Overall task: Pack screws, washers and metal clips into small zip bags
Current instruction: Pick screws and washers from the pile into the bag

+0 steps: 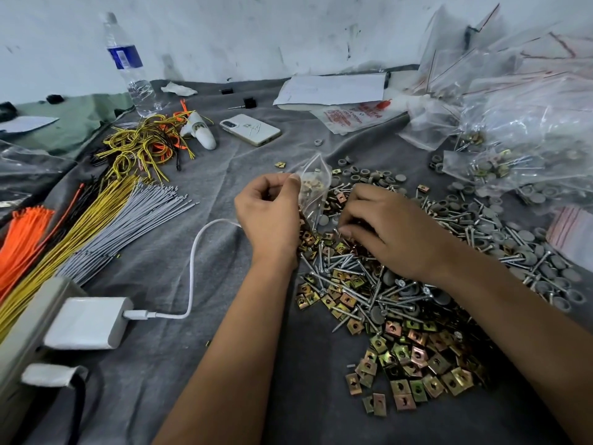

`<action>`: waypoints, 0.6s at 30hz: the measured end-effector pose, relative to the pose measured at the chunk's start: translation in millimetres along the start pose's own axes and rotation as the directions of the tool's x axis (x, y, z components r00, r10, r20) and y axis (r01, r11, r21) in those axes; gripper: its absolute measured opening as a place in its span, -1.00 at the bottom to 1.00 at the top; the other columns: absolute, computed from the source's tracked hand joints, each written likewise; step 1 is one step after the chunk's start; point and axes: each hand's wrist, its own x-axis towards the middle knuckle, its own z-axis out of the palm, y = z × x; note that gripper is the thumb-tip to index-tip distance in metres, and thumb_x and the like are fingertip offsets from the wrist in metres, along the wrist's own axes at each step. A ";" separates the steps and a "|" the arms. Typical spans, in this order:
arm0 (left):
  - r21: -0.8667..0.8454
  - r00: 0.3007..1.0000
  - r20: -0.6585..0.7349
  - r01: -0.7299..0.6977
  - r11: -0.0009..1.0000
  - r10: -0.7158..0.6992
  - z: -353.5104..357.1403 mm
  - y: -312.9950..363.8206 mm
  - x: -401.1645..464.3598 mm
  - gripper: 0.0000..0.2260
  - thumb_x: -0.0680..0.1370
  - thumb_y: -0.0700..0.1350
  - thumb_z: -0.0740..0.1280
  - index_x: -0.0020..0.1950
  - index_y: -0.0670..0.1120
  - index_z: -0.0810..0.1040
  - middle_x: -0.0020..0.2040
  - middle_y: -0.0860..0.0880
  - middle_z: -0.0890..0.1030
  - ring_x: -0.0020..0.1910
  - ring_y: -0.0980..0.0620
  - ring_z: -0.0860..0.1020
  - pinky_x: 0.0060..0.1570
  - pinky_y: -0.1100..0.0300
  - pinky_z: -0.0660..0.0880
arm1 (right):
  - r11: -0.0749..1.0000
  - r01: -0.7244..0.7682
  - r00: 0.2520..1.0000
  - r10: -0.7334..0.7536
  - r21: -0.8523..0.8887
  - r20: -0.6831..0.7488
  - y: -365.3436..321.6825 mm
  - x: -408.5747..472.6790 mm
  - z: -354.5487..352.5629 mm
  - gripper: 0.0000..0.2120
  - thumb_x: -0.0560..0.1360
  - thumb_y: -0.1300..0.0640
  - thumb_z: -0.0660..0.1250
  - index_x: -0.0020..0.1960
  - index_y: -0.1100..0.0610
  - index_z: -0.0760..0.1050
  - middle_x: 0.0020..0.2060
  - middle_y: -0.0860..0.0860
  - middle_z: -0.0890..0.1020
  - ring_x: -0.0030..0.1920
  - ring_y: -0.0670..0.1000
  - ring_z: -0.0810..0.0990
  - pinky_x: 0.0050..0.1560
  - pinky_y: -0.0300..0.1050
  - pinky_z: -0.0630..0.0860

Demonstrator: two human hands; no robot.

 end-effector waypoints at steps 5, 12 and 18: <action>-0.012 1.000 -0.024 0.001 1.000 -0.002 -0.4 -1.5 1.8 -0.86 0.51 -0.22 0.47 -0.24 -0.07 0.63 -0.42 0.05 0.52 -0.40 0.04 0.42 -0.36 0.21 0.37 | 0.994 0.012 0.995 -0.001 0.113 -0.102 -2.3 0.3 -1.4 -0.95 0.62 0.21 0.33 0.06 0.15 0.56 -0.12 -0.08 0.62 -0.13 -0.15 0.57 -0.08 -0.25 0.50; 0.084 0.991 0.111 -0.089 0.993 0.079 2.8 -0.3 -4.0 -0.83 0.52 -0.24 0.47 -0.24 -0.04 0.66 -0.38 0.05 0.61 -0.40 0.09 0.51 -0.35 0.20 0.45 | 0.987 0.100 0.962 -0.064 0.123 -0.267 -3.1 -0.3 -5.5 -0.77 0.52 0.31 0.47 0.16 0.18 0.68 0.02 -0.03 0.71 0.02 -0.13 0.66 0.14 -0.35 0.53; 0.157 0.941 0.314 -0.182 0.971 0.126 5.8 -0.8 -9.1 -0.89 0.52 -0.23 0.48 -0.21 -0.12 0.68 -0.39 0.03 0.58 -0.40 0.08 0.49 -0.36 0.20 0.41 | 0.991 0.097 0.892 -0.048 0.087 -0.449 -1.8 -3.2 -13.7 -0.81 0.46 0.20 0.55 0.07 0.19 0.70 -0.07 -0.03 0.71 -0.10 -0.11 0.67 -0.01 -0.27 0.62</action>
